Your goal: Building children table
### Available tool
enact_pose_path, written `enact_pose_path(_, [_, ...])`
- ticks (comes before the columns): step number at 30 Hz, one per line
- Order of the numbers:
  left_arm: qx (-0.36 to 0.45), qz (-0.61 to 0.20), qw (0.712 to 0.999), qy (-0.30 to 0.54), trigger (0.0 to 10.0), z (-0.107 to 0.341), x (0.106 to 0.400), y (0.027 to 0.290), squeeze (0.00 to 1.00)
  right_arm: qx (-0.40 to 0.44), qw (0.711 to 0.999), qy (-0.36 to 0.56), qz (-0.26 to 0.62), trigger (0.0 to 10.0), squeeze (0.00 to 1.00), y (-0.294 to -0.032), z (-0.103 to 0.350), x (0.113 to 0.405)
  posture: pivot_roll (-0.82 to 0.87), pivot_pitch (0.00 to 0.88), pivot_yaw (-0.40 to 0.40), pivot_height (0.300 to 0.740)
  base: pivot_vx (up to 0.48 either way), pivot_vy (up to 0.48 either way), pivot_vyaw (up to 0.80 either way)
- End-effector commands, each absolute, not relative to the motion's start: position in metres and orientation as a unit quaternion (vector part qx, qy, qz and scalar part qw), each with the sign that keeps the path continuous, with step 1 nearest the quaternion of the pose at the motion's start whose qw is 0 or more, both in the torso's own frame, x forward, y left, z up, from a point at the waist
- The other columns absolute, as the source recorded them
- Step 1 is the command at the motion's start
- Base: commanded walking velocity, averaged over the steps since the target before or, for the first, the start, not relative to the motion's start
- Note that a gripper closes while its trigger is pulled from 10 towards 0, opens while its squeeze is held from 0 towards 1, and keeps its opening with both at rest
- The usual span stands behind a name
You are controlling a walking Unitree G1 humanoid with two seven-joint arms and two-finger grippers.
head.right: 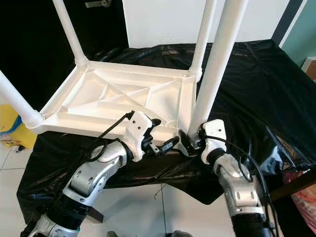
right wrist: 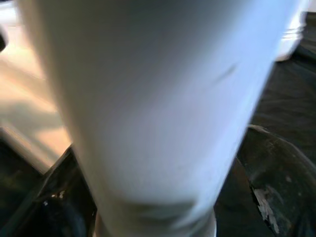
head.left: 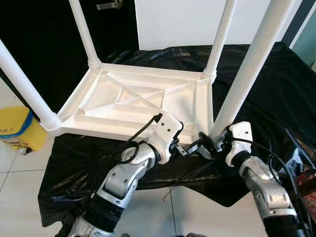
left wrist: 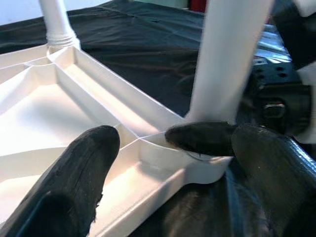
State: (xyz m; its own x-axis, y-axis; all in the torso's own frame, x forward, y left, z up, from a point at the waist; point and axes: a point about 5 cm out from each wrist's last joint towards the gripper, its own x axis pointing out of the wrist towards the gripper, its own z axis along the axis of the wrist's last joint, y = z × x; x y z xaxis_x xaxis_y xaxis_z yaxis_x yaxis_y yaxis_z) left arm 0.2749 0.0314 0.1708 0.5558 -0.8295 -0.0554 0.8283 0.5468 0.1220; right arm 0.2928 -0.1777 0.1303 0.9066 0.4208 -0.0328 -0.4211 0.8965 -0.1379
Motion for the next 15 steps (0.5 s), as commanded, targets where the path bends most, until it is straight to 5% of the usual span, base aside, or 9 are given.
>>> enact_pose_path(1, [0.072, -0.531, 0.844, 0.006, 10.0, 0.166, 0.265, 0.029, 0.00, -0.075, 0.967, 0.008, 0.243, 10.0, 0.00, -0.178, 0.129, 0.295, -0.15, 0.065, -0.039, 0.740, 0.000, 0.000, 0.00])
enact_pose_path(5, [0.081, -0.510, 0.856, 0.013, 10.0, 0.156, 0.266, 0.034, 0.00, -0.096, 0.950, 0.010, 0.297, 10.0, 0.00, -0.177, 0.135, 0.305, -0.12, 0.057, -0.035, 0.740, 0.000, 0.000, 0.00])
enact_pose_path(6, [0.075, -0.506, 0.859, 0.013, 10.0, 0.155, 0.265, 0.033, 0.00, -0.104, 0.946, 0.013, 0.307, 9.1, 0.00, -0.176, 0.134, 0.308, -0.11, 0.052, -0.032, 0.740, 0.000, 0.000, 0.00])
enact_pose_path(7, [0.073, -0.505, 0.860, 0.014, 10.0, 0.154, 0.264, 0.031, 0.00, -0.111, 0.944, 0.014, 0.312, 4.4, 0.00, -0.175, 0.132, 0.310, -0.11, 0.052, -0.032, 0.740, 0.000, 0.000, 0.00])
enact_pose_path(8, [0.074, -0.505, 0.860, 0.015, 10.0, 0.153, 0.263, 0.030, 0.00, -0.112, 0.942, 0.017, 0.316, 3.1, 0.00, -0.174, 0.131, 0.311, -0.11, 0.049, -0.034, 0.740, 0.000, 0.000, 0.00])
enact_pose_path(9, [0.078, -0.507, 0.858, 0.017, 10.0, 0.152, 0.261, 0.029, 0.00, -0.114, 0.940, 0.018, 0.320, 0.1, 0.00, -0.173, 0.129, 0.311, -0.11, 0.049, -0.034, 0.740, 0.000, 0.000, 0.00])
enact_pose_path(15, [0.091, -0.508, 0.856, 0.024, 10.0, 0.149, 0.259, 0.030, 0.00, -0.106, 0.940, 0.026, 0.325, 0.0, 0.00, -0.168, 0.121, 0.310, -0.10, 0.044, -0.041, 0.740, 0.000, 0.000, 0.00])
